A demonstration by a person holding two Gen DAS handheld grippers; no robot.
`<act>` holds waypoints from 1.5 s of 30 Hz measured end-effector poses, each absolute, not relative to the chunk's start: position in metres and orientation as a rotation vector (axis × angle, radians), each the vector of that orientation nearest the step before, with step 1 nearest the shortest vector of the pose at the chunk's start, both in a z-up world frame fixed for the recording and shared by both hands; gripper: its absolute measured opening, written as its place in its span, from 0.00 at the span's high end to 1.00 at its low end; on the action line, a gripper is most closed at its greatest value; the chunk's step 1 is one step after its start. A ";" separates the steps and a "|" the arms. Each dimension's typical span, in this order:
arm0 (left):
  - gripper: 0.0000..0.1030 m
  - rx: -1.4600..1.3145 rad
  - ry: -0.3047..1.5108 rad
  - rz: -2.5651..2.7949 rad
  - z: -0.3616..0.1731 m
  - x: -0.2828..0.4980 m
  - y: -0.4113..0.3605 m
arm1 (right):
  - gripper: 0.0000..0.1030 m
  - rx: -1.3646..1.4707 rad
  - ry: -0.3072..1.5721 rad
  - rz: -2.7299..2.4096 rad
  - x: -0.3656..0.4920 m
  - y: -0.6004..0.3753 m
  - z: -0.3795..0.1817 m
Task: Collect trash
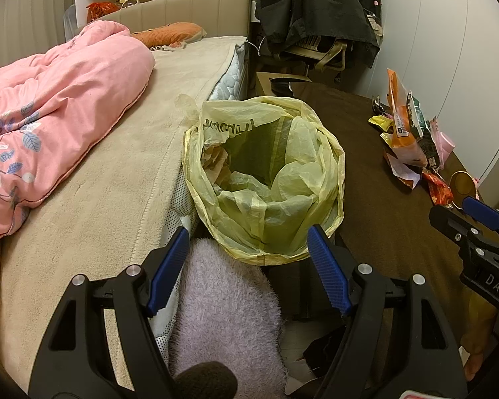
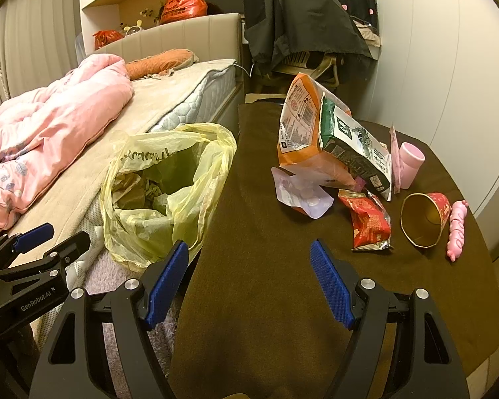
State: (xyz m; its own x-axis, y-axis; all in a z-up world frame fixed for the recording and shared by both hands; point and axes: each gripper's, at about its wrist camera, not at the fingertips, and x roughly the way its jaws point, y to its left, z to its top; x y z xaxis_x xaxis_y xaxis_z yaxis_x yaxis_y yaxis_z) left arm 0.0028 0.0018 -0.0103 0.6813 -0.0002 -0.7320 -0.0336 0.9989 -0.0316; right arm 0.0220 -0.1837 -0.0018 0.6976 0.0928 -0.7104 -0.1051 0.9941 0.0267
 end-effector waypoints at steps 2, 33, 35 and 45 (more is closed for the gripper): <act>0.32 -0.044 0.820 0.019 -0.011 0.003 0.002 | 0.31 -0.016 0.790 0.110 0.022 -0.184 0.000; 0.32 -0.040 0.811 0.017 -0.010 0.004 0.001 | 0.31 -0.019 0.762 0.099 0.024 -0.195 0.007; 0.32 -0.037 0.798 0.014 -0.008 0.007 -0.001 | 0.31 -0.014 0.743 0.092 0.026 -0.202 0.009; 0.32 -0.013 0.730 -0.122 -0.005 0.056 -0.046 | 0.31 -0.014 0.658 -0.048 0.043 -0.301 0.024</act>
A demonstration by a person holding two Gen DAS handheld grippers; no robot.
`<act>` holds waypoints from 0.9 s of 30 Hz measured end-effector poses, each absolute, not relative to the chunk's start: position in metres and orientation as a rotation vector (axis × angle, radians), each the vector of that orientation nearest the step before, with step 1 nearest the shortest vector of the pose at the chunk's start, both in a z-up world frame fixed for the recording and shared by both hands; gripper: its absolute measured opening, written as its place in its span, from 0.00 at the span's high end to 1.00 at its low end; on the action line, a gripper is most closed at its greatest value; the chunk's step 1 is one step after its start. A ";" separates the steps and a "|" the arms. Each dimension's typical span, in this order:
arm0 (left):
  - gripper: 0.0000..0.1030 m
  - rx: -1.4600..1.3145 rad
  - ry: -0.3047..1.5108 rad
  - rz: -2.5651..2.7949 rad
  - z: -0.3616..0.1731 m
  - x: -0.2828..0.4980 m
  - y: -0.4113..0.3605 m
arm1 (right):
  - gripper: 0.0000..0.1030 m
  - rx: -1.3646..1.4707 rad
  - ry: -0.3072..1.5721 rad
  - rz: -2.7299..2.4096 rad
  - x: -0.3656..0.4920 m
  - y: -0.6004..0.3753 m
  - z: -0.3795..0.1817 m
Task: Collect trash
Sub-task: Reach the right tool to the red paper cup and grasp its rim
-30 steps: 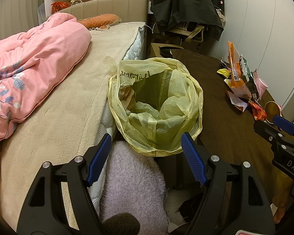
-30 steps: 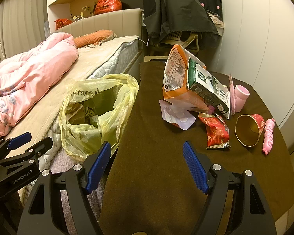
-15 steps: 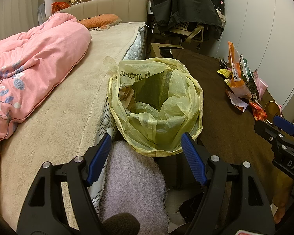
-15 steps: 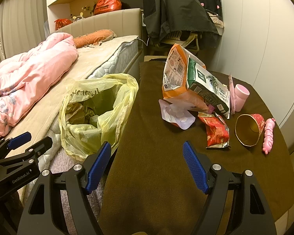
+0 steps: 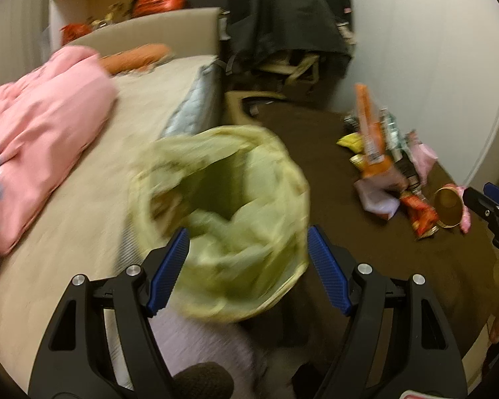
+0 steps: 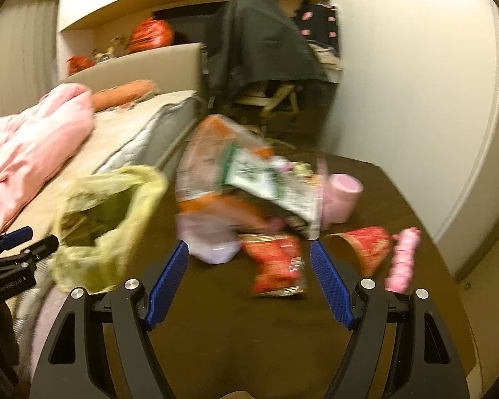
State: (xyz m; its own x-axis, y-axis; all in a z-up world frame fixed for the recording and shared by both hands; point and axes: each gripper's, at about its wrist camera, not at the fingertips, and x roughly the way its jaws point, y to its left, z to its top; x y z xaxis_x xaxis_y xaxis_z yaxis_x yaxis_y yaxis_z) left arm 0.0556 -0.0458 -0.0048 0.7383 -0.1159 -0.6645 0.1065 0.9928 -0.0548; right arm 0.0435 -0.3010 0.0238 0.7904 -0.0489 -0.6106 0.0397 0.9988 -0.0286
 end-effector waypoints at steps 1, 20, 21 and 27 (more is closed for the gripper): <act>0.32 -0.018 0.725 -0.163 -0.005 0.065 -0.057 | 0.31 -0.022 0.667 -0.052 0.044 -0.308 0.022; 0.32 0.000 0.800 -0.404 -0.029 0.122 -0.159 | 0.31 0.012 0.776 -0.230 0.052 -0.452 -0.018; 0.33 -0.008 0.817 -0.412 -0.032 0.123 -0.160 | 0.31 0.039 0.773 -0.213 0.051 -0.455 -0.021; 0.43 -0.023 0.903 -0.422 -0.046 0.123 -0.163 | 0.38 0.043 0.796 -0.115 0.071 -0.427 -0.035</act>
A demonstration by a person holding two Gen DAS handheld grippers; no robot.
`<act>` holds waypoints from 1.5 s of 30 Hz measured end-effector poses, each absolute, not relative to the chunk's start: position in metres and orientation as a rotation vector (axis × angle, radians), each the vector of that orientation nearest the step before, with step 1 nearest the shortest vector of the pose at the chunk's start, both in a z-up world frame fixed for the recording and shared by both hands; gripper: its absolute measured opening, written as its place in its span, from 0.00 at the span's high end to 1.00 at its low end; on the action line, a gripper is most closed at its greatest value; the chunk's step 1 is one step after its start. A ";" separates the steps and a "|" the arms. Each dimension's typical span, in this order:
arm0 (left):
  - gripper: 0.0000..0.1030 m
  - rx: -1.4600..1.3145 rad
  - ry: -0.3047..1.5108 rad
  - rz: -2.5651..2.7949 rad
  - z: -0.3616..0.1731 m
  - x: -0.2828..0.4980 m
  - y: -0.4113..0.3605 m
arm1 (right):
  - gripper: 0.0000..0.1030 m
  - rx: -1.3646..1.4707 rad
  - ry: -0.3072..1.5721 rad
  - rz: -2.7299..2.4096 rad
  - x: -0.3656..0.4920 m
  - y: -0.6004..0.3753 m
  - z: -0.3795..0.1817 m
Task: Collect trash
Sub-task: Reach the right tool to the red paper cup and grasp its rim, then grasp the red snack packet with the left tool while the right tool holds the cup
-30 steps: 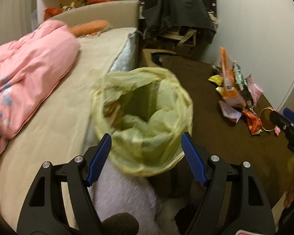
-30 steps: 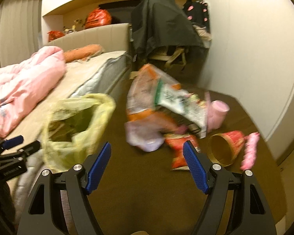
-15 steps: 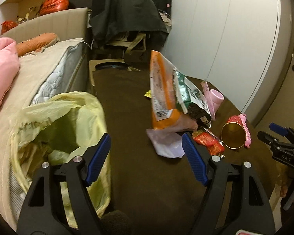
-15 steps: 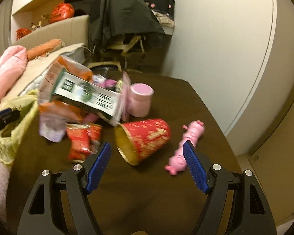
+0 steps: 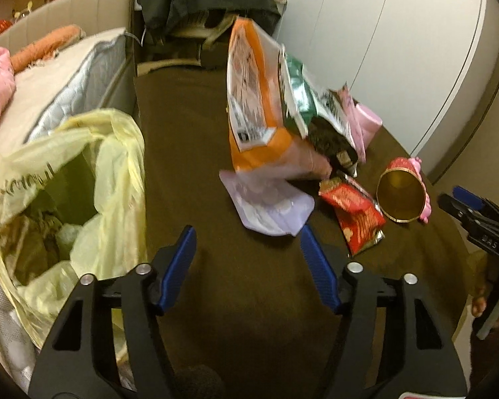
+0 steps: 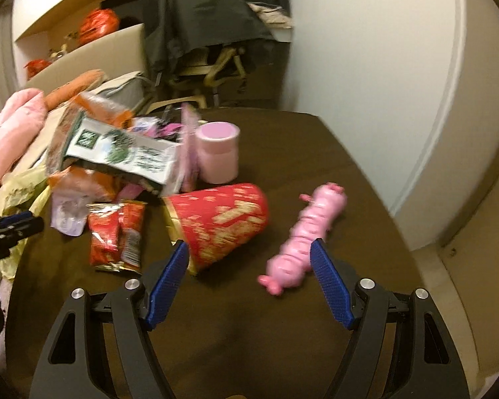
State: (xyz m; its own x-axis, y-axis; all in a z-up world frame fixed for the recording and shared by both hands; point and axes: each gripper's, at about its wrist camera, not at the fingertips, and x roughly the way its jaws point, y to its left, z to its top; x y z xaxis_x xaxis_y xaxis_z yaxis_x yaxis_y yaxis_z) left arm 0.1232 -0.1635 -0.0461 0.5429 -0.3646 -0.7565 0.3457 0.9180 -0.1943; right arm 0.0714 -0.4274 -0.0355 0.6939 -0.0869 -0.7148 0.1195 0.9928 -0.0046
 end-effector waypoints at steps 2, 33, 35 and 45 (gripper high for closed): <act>0.45 -0.024 0.917 -0.414 -0.048 0.122 -0.164 | 0.46 0.037 0.804 -0.095 0.083 -0.419 -0.039; 0.71 -0.001 0.986 -0.487 -0.056 0.134 -0.275 | 0.96 0.130 0.758 -0.179 0.044 -0.482 -0.032; 0.76 -0.014 0.985 -0.510 -0.054 0.131 -0.272 | 0.96 0.123 0.758 -0.174 0.043 -0.480 -0.031; 0.81 0.001 0.862 -0.560 -0.008 0.091 -0.236 | 0.96 0.091 0.724 -0.118 0.046 -0.448 -0.006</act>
State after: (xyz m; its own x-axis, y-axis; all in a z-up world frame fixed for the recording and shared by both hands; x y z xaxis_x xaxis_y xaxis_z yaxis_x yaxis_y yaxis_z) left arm 0.0908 -0.2360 -0.0080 0.5167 -0.4656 -0.7185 0.4667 0.8567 -0.2195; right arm 0.0457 -0.4483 -0.0056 0.7431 -0.0763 -0.6648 0.1390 0.9894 0.0418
